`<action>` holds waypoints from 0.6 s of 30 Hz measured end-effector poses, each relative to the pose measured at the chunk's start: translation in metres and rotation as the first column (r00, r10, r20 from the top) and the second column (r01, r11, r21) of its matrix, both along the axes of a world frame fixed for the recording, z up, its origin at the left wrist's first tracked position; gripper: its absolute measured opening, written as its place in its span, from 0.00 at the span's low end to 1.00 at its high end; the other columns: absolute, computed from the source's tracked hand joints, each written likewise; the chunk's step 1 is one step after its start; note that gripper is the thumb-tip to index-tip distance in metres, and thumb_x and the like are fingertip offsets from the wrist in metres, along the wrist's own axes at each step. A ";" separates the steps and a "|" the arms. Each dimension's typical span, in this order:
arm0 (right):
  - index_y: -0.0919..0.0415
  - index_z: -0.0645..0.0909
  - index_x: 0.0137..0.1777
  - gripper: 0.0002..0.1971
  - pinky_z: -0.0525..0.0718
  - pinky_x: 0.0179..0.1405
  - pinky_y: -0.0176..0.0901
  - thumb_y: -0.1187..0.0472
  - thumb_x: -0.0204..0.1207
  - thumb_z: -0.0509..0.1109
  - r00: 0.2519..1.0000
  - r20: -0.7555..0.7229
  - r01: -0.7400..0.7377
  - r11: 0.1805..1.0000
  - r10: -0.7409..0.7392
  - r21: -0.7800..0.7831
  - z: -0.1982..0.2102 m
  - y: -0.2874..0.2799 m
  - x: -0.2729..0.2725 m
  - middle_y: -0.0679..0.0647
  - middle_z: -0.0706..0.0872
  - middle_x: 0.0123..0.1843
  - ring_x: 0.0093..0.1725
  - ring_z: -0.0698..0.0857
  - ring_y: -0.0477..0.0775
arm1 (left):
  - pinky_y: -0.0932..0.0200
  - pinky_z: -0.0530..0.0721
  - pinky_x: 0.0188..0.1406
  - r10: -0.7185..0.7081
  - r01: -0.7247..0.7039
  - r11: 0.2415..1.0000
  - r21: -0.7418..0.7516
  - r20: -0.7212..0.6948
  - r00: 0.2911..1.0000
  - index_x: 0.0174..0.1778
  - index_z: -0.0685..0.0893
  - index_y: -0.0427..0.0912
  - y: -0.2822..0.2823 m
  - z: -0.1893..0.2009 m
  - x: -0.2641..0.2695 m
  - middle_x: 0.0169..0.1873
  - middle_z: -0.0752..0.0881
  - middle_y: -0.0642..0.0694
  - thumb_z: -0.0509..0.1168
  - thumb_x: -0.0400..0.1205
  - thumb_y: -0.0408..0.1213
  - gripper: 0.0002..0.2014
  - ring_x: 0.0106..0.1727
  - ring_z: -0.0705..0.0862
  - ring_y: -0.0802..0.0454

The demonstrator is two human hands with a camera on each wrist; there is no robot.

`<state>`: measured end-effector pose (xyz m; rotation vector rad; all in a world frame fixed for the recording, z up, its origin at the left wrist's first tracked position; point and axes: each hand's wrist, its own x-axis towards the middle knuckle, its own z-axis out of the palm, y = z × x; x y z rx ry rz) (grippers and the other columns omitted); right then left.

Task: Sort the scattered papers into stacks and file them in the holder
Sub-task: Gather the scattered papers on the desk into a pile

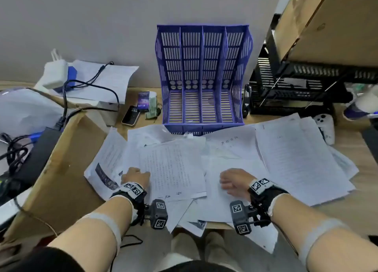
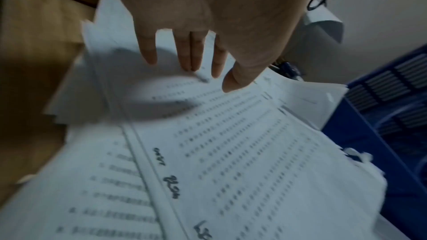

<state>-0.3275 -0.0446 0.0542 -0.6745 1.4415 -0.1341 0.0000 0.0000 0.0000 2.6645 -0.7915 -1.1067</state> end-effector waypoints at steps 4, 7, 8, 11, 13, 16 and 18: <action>0.70 0.77 0.69 0.21 0.83 0.47 0.49 0.62 0.78 0.70 0.995 -0.033 -0.101 0.991 0.099 -0.088 -0.024 0.007 0.035 0.60 0.84 0.50 0.52 0.83 0.60 | 0.45 0.76 0.71 0.098 -0.099 0.995 0.026 0.037 0.994 0.81 0.66 0.43 0.017 -0.002 0.013 0.78 0.72 0.38 0.68 0.76 0.45 0.36 0.74 0.74 0.34; 0.64 0.74 0.68 0.24 0.81 0.56 0.50 0.54 0.75 0.73 0.940 -0.231 -0.296 0.936 0.250 -0.189 -0.035 0.007 0.055 0.52 0.81 0.57 0.53 0.83 0.58 | 0.44 0.77 0.72 0.143 -0.143 0.990 -0.004 -0.018 0.990 0.82 0.64 0.43 0.021 -0.002 0.016 0.80 0.70 0.41 0.68 0.77 0.46 0.37 0.76 0.75 0.36; 0.63 0.74 0.67 0.23 0.80 0.54 0.48 0.53 0.76 0.72 0.920 -0.288 -0.331 0.920 0.266 -0.211 -0.036 0.006 0.060 0.52 0.80 0.56 0.51 0.81 0.56 | 0.44 0.77 0.72 0.142 -0.143 0.990 -0.006 -0.035 0.989 0.82 0.65 0.42 0.020 -0.001 0.018 0.80 0.71 0.41 0.69 0.77 0.46 0.37 0.76 0.75 0.36; 0.64 0.78 0.65 0.20 0.74 0.50 0.40 0.56 0.76 0.71 0.902 -0.342 -0.366 0.885 0.262 -0.287 -0.040 0.002 0.067 0.56 0.86 0.61 0.51 0.80 0.55 | 0.48 0.73 0.76 0.096 -0.094 0.995 0.024 -0.082 0.992 0.80 0.70 0.37 0.024 0.001 0.023 0.79 0.73 0.40 0.69 0.79 0.44 0.33 0.77 0.74 0.38; 0.64 0.80 0.61 0.14 0.72 0.48 0.39 0.58 0.78 0.66 0.866 -0.405 -0.428 0.853 0.293 -0.298 -0.036 0.000 0.066 0.58 0.86 0.57 0.50 0.80 0.56 | 0.44 0.78 0.72 0.113 -0.109 0.994 0.031 -0.148 0.983 0.78 0.74 0.38 0.028 -0.002 0.028 0.76 0.76 0.40 0.70 0.78 0.43 0.31 0.72 0.79 0.37; 0.63 0.79 0.63 0.14 0.74 0.52 0.41 0.60 0.80 0.62 0.829 -0.472 -0.464 0.840 0.299 -0.281 -0.034 -0.002 0.053 0.58 0.84 0.57 0.56 0.82 0.61 | 0.41 0.84 0.66 0.158 -0.162 0.987 0.001 -0.228 0.961 0.71 0.80 0.41 0.033 -0.007 0.031 0.66 0.84 0.38 0.75 0.75 0.42 0.28 0.63 0.84 0.37; 0.63 0.78 0.67 0.16 0.75 0.58 0.43 0.62 0.81 0.61 0.847 -0.477 -0.412 0.855 0.233 -0.315 -0.032 0.001 0.041 0.60 0.84 0.65 0.63 0.82 0.62 | 0.40 0.86 0.62 0.190 -0.201 0.980 -0.006 -0.302 0.934 0.66 0.83 0.43 0.033 -0.008 0.026 0.58 0.87 0.38 0.77 0.73 0.39 0.24 0.57 0.87 0.38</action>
